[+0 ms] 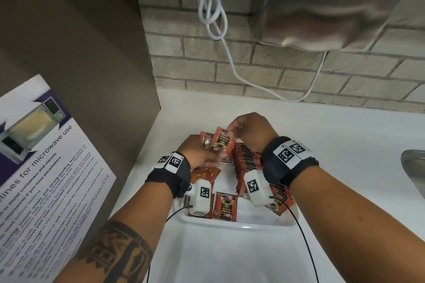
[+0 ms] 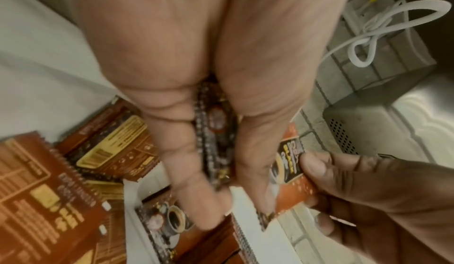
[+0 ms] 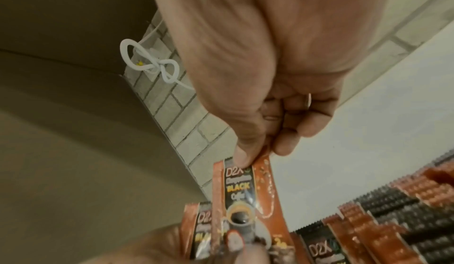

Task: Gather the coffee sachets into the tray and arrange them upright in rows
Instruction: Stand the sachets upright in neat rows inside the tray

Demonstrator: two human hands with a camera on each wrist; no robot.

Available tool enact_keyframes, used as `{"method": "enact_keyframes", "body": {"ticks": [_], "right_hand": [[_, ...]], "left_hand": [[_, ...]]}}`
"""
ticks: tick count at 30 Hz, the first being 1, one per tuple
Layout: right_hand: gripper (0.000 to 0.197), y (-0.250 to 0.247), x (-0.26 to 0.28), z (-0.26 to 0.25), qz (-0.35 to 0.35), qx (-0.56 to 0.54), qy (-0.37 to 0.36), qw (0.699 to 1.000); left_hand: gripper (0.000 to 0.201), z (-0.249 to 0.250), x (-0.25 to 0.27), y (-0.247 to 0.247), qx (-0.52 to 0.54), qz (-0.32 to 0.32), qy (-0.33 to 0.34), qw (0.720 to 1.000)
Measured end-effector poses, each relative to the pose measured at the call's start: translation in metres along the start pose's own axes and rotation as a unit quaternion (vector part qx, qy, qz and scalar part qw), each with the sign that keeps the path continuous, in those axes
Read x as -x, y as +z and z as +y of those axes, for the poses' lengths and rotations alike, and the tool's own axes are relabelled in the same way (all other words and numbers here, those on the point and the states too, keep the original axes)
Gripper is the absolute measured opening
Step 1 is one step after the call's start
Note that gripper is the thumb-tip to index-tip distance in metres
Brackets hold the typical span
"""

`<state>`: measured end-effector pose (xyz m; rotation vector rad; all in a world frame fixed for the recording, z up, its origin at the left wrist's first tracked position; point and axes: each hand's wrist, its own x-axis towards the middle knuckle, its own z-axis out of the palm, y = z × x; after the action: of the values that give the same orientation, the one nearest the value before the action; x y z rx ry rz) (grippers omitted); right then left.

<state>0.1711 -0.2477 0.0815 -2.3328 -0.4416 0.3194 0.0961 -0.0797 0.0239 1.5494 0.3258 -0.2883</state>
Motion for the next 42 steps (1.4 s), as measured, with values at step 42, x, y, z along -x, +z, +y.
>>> {"method": "enact_keyframes", "body": {"ticks": [42], "right_hand": [[0.026,0.013,-0.016,0.013,-0.074,0.154,0.018,0.985]], "left_hand": [[0.021,-0.005,-0.018,0.009,-0.116,-0.06,-0.144,0.981]]}}
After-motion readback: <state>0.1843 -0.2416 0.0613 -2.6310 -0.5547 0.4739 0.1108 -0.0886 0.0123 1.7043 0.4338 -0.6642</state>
